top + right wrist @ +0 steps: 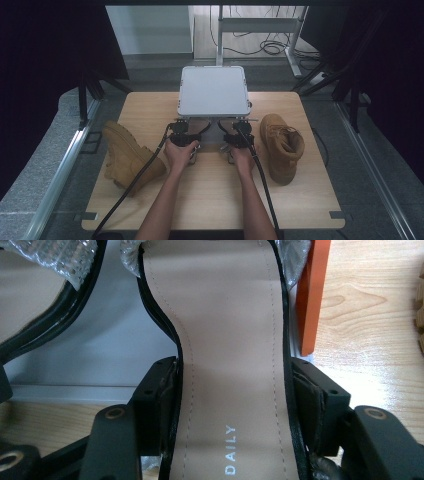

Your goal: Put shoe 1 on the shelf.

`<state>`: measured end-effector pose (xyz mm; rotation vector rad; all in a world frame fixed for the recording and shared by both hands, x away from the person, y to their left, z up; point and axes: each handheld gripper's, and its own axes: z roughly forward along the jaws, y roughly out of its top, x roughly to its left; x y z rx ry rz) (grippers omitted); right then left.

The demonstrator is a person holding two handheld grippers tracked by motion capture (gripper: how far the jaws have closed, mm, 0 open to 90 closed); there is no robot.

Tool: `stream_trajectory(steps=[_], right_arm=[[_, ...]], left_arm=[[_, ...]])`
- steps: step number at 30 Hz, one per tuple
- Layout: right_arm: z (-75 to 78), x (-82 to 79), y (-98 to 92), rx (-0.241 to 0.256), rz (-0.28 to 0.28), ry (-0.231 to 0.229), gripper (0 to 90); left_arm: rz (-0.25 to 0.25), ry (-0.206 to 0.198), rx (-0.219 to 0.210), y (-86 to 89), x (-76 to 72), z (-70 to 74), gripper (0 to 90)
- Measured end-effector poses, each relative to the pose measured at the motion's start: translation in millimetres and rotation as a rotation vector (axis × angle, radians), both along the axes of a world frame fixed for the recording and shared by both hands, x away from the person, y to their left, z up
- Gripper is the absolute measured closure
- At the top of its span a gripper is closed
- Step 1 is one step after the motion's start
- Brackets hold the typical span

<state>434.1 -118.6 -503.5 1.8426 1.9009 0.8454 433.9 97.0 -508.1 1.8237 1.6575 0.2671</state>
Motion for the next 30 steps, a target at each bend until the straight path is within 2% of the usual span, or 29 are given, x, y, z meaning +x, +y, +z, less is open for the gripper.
stream_trajectory(steps=[4, 7, 8, 10, 14, 16, 19, 21, 26, 30], right_arm=[[0.4, -0.2, 1.4, 0.002, -0.004, -0.002, 41.4], [-0.6, 0.5, 1.9, -0.001, 0.008, -0.001, 40.9], [-1.1, 1.0, 2.9, 0.005, 0.001, 0.006, 40.4], [-3.1, 1.7, 2.7, 0.001, 0.016, 0.021, 38.8], [0.9, -1.0, 0.2, 0.008, 0.039, 0.002, 33.8], [5.5, -4.4, -1.5, 0.014, 0.045, -0.023, 30.6], [12.3, -11.3, -6.3, 0.058, 0.062, -0.043, 27.8], [16.0, -16.7, -10.4, 0.084, 0.083, -0.062, 26.8], [23.5, -31.9, -21.2, 0.091, 0.123, -0.111, 26.1], [27.8, -44.8, -29.3, 0.092, 0.151, -0.145, 26.2]], left_arm=[[0.012, -0.004, -0.007, -1.5, 0.8, -0.6, 42.0], [-0.005, 0.002, -0.026, 0.2, 1.5, -0.1, 40.8], [-0.009, 0.003, -0.038, 0.4, 2.2, 0.0, 39.3], [-0.034, -0.006, -0.029, 1.6, 1.7, 4.2, 33.5], [-0.042, 0.008, -0.021, 3.2, 0.9, 5.1, 25.8], [-0.032, 0.006, -0.027, 2.3, -0.9, 5.2, 22.6], [-0.034, -0.030, -0.041, 4.0, -7.2, 10.3, 22.3], [-0.058, -0.051, -0.039, 4.8, -12.1, 17.0, 21.2], [-0.106, -0.099, -0.038, 8.7, -30.4, 31.5, 20.7], [-0.146, -0.134, -0.036, 14.0, -46.3, 36.0, 20.9]])
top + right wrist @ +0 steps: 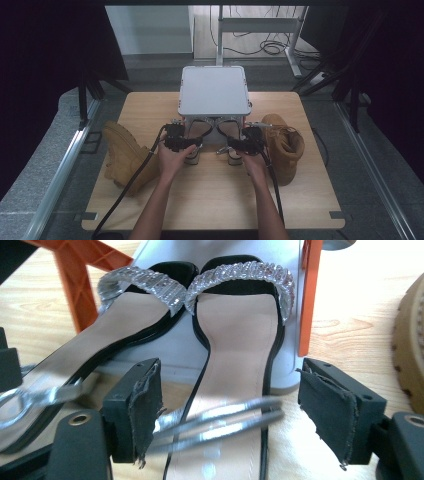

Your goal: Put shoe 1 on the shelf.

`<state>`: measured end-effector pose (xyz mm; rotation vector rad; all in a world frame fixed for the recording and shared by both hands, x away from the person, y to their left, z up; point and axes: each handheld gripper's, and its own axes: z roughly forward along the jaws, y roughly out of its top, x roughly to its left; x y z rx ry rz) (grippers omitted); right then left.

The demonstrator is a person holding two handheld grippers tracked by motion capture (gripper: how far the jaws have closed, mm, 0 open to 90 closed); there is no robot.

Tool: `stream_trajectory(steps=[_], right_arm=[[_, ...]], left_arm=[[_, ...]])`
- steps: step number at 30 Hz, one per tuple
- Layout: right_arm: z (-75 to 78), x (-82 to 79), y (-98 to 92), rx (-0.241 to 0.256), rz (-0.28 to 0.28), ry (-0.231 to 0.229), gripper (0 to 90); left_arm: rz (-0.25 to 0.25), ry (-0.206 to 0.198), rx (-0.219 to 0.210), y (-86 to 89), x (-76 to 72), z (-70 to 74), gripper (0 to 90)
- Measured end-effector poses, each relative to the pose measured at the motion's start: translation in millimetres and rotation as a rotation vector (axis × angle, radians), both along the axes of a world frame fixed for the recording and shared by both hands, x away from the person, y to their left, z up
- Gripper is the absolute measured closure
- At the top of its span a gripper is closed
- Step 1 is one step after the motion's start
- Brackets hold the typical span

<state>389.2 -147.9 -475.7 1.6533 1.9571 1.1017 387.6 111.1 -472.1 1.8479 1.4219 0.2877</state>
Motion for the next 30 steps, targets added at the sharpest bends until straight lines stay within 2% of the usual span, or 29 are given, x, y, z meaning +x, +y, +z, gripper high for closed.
stream_trajectory(steps=[3, 8, 14, 17, 20, 26, 30], right_arm=[[2.3, -10.9, -5.0, -0.012, 0.018, -0.030, 26.8], [-0.2, -27.8, -8.5, -0.040, 0.059, -0.062, 27.9], [-8.7, -45.6, -13.0, -0.067, 0.099, -0.096, 29.8], [-13.2, -51.6, -14.0, -0.070, 0.116, -0.109, 31.0], [-17.1, -53.6, -11.5, -0.104, 0.141, -0.104, 30.6], [-24.9, -58.8, -11.2, -0.112, 0.152, -0.097, 29.3], [-29.6, -61.3, -12.0, -0.108, 0.150, -0.094, 28.6]], left_arm=[[-0.019, -0.021, -0.012, 4.4, -11.5, -1.8, 21.4], [-0.046, -0.061, -0.008, 8.3, -29.0, -9.1, 22.3], [-0.057, -0.078, -0.018, 14.3, -44.1, -16.1, 22.8], [-0.055, -0.076, 0.000, 17.2, -49.9, -20.2, 23.5], [-0.057, -0.074, -0.014, 20.4, -54.8, -23.9, 23.8], [-0.068, -0.112, -0.023, 21.9, -65.5, -24.5, 25.4], [-0.080, -0.123, 0.005, 19.0, -71.3, -28.6, 25.4]])
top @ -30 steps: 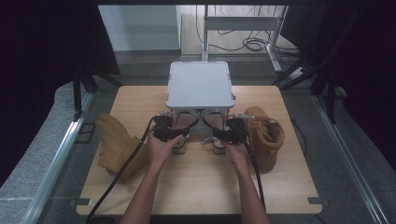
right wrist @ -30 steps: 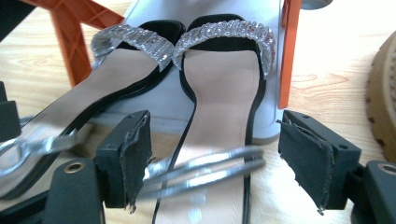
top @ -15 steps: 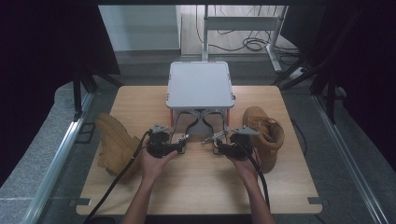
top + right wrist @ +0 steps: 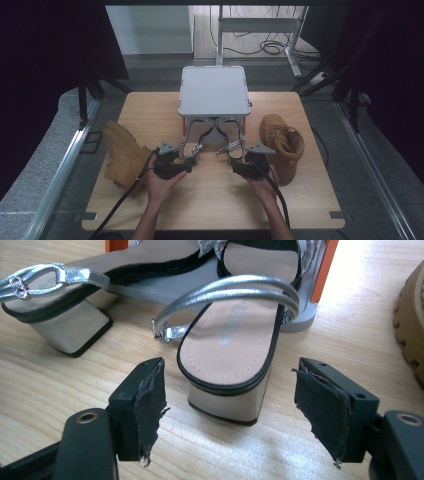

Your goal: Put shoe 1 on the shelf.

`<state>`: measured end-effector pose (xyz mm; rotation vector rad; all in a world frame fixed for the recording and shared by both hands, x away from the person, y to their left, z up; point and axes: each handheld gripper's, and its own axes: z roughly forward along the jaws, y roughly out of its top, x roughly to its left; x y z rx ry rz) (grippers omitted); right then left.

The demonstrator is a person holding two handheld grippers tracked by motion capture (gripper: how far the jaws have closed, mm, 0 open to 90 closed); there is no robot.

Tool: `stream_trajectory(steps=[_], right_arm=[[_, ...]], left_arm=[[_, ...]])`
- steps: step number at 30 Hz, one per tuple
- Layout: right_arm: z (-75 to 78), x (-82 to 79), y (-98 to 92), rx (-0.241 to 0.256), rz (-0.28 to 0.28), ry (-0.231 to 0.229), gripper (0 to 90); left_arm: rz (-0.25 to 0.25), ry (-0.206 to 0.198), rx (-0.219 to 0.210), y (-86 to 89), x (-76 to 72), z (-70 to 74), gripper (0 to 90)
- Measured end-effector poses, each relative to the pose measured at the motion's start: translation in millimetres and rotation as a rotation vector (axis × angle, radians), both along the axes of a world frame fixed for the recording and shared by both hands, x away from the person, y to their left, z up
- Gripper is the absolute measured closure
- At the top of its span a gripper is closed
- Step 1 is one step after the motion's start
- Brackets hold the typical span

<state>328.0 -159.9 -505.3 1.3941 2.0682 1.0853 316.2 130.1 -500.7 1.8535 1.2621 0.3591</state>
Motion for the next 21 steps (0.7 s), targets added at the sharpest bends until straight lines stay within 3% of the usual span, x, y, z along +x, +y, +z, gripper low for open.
stream_trajectory(steps=[5, 21], right_arm=[[-4.6, -1.2, -0.5, -0.006, 0.002, 0.003, 28.1], [-11.2, -0.8, 1.0, -0.021, 0.001, 0.015, 27.8]], left_arm=[[-0.025, -0.012, 0.031, -5.7, -4.0, -7.1, 25.5], [-0.006, -0.032, 0.080, -10.6, -4.8, -13.4, 26.3]])
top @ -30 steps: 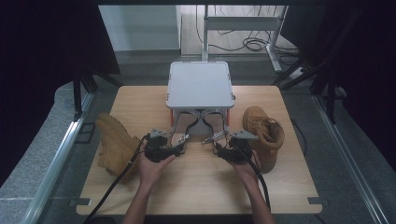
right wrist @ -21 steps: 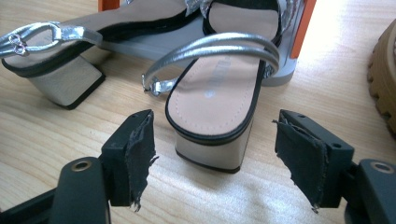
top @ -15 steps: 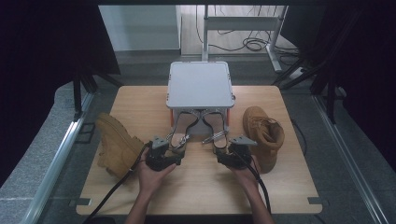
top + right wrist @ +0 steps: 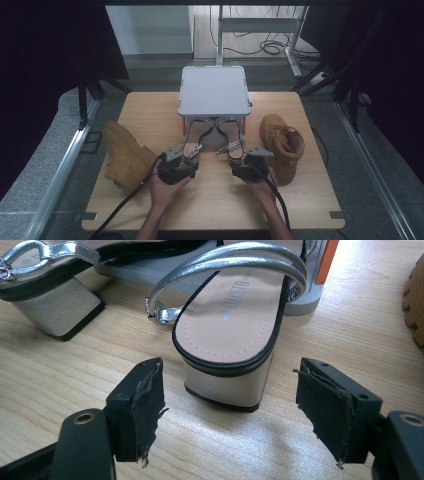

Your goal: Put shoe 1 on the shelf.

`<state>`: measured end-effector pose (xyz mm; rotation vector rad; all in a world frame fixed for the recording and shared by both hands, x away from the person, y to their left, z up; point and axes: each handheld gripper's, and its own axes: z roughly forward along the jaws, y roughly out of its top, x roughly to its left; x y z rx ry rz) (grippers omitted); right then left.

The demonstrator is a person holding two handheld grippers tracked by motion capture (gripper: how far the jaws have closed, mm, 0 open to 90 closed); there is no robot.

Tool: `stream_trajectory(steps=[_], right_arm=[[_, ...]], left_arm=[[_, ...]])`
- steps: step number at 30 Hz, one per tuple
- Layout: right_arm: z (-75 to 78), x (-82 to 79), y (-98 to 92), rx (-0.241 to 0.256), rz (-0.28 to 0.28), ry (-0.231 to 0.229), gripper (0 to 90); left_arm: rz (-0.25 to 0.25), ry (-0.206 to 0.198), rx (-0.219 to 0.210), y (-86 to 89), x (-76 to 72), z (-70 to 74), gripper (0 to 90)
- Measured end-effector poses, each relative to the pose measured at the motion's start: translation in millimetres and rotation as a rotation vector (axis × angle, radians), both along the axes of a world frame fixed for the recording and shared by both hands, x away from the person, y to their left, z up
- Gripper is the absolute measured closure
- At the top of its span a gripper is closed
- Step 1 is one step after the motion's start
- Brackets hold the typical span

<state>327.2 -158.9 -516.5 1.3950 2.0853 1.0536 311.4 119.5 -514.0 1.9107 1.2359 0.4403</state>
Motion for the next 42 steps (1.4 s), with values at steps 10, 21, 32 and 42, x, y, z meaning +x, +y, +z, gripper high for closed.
stream_trajectory(steps=[10, 21, 32, 42], right_arm=[[-1.3, 0.4, 0.1, -0.004, -0.003, -0.001, 27.8], [-1.6, 0.6, 0.6, -0.005, -0.005, 0.004, 27.9], [-0.5, -0.1, -3.0, -0.002, -0.013, -0.001, 28.0], [-0.1, -0.3, -1.8, 0.000, -0.006, -0.003, 28.4]], left_arm=[[0.031, -0.018, 0.033, -3.5, -0.4, -1.9, 27.4], [0.070, -0.034, 0.041, -7.7, 4.8, -2.7, 26.5], [0.034, -0.057, 0.051, -14.6, -33.4, 0.6, 25.9], [0.091, -0.033, 0.058, -20.6, -10.1, -20.6, 27.1]])
